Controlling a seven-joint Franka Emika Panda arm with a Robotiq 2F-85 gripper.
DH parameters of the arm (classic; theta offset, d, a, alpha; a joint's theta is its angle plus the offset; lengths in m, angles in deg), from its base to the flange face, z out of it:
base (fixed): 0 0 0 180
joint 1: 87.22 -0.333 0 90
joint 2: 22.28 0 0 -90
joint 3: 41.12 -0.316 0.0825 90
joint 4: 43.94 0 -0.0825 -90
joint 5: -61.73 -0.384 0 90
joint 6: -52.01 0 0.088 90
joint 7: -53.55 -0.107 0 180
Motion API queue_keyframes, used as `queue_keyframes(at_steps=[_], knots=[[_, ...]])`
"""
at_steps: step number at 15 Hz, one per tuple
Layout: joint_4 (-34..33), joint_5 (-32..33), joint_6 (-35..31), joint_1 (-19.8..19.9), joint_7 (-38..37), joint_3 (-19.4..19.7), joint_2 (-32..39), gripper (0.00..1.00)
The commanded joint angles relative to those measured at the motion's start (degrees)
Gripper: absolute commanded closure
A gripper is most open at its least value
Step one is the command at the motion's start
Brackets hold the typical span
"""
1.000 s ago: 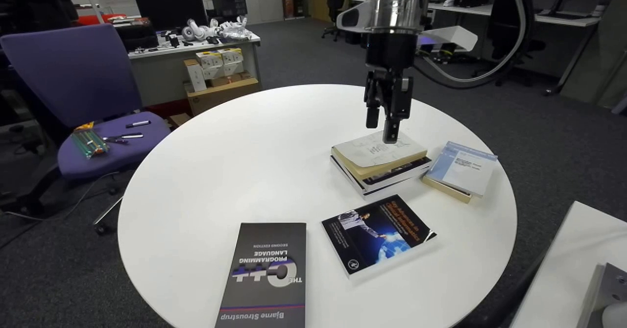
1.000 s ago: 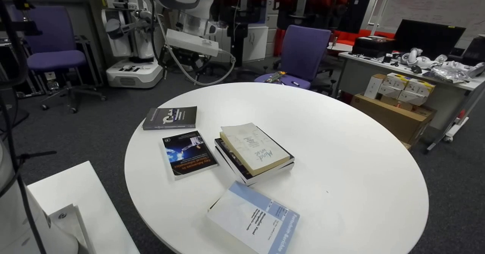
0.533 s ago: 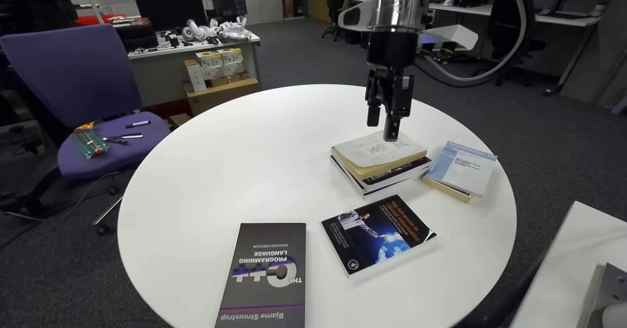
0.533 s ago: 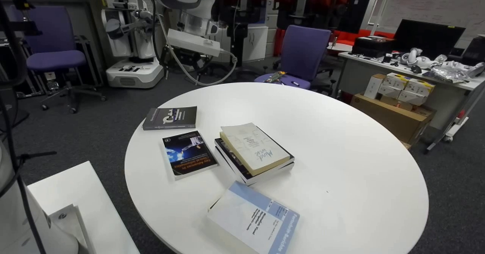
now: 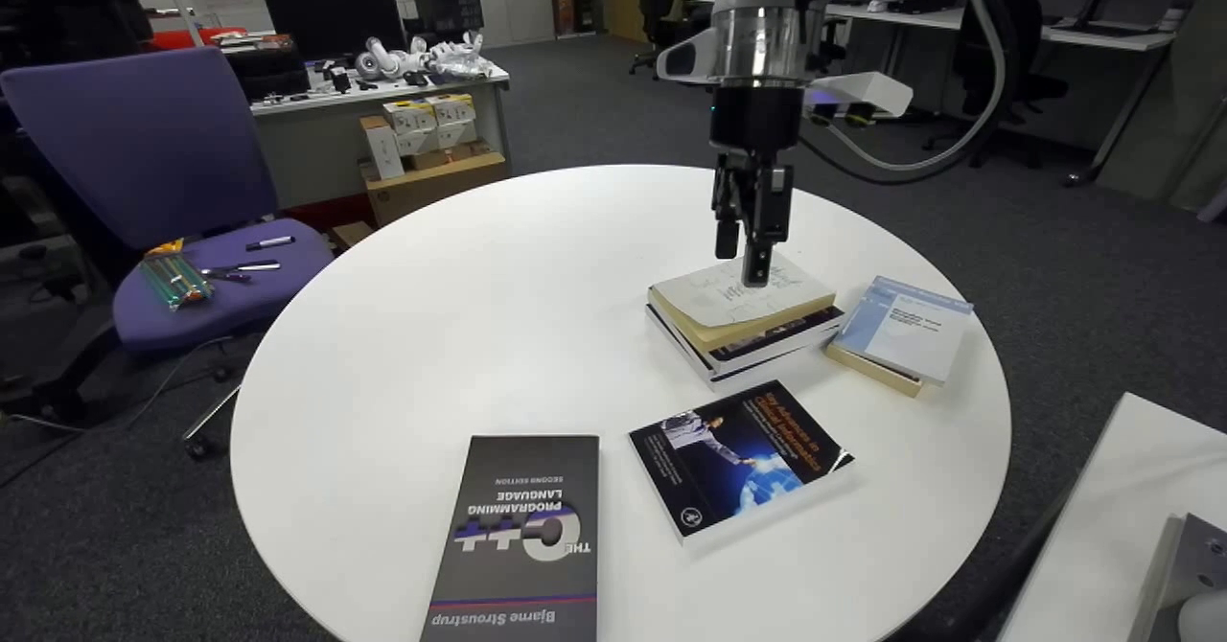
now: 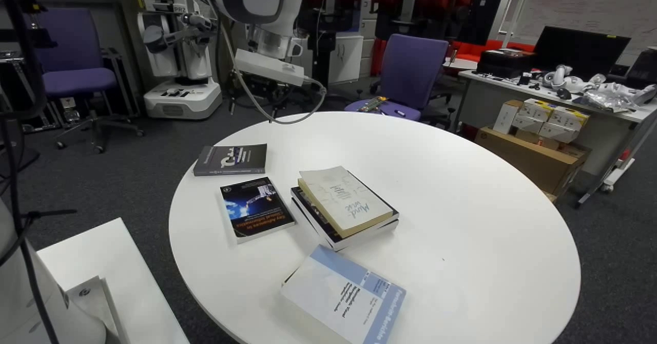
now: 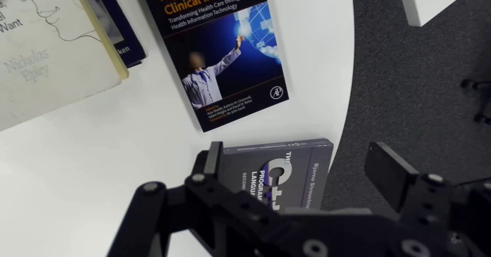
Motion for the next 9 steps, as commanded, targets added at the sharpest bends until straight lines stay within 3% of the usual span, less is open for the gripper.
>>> queue_keyframes(at_steps=[1, 5, 9], knots=[[-10.5, -1.0, -0.9, 4.1, 0.7, -2.0, 12.0, 0.0], [-23.7, -5.0, 2.3, 8.2, 7.7, -6.5, 25.8, 0.0], [-35.9, -2.5, 5.4, 9.1, 9.2, -11.4, 37.3, 0.0]])
